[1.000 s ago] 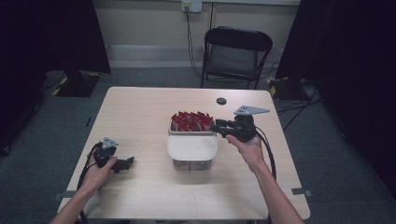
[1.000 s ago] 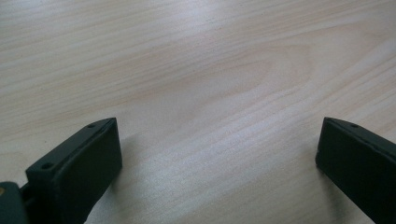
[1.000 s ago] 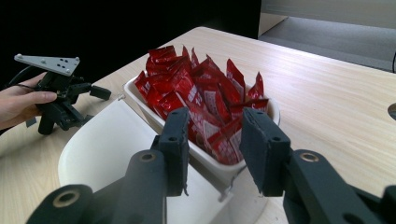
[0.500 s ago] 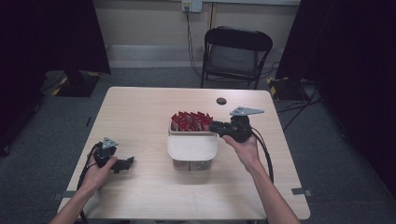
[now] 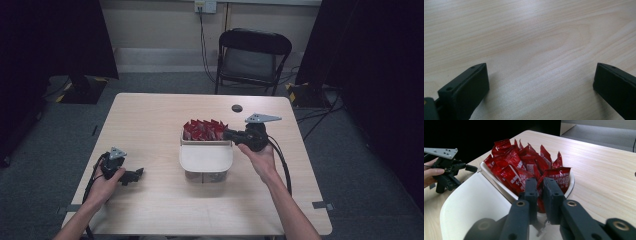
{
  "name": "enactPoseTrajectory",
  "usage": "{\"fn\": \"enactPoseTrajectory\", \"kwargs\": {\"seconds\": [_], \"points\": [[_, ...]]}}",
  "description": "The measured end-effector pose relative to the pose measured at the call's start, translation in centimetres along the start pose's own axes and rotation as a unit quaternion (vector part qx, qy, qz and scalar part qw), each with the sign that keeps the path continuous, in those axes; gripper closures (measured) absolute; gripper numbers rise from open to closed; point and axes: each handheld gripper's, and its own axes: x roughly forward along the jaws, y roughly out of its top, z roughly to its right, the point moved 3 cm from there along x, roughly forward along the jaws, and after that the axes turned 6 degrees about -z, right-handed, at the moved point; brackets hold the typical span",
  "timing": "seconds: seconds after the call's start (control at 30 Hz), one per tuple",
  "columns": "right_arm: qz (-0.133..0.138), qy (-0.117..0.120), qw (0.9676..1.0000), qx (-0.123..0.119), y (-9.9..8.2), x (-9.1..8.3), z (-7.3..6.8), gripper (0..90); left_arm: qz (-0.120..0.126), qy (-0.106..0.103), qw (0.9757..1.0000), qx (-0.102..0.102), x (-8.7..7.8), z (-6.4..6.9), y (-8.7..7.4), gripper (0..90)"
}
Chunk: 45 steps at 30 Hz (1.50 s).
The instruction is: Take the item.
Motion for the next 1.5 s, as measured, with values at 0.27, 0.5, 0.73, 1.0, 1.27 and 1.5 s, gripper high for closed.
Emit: {"fn": "enactPoseTrajectory", "kwargs": {"seconds": [0.27, 0.5, 0.73, 1.0, 1.27, 1.5], "points": [[-0.003, 0.010, 0.9999, -0.009, 0.05, 0.34, -0.34, 87.9, 0.000, 0.000, 1.0000, -0.001, 0.00, 0.01, 0.00, 0.0], [-0.001, 0.010, 0.9999, -0.005, 0.01, 0.32, -0.37, 90.0, 0.000, 0.000, 1.0000, 0.000, 0.00, 0.00, 0.00, 0.0], [-0.001, 0.011, 0.9999, -0.005, 0.05, 0.20, -0.34, 90.0, 0.000, 0.000, 1.0000, 0.000, 0.00, 0.00, 0.00, 0.0], [0.006, 0.013, 0.9999, -0.008, 0.17, -0.06, -0.39, 90.0, 0.001, 0.000, 1.0000, -0.001, 0.01, 0.01, 0.00, 0.0], [0.012, 0.020, 0.9997, -0.005, 0.26, -0.23, -0.36, 90.0, 0.000, 0.000, 1.0000, 0.000, 0.00, 0.00, 0.00, 0.0], [0.015, 0.022, 0.9996, -0.010, 0.38, -0.40, -0.52, 90.0, 0.001, 0.000, 1.0000, 0.000, 0.01, 0.00, 0.00, 0.0]]}}
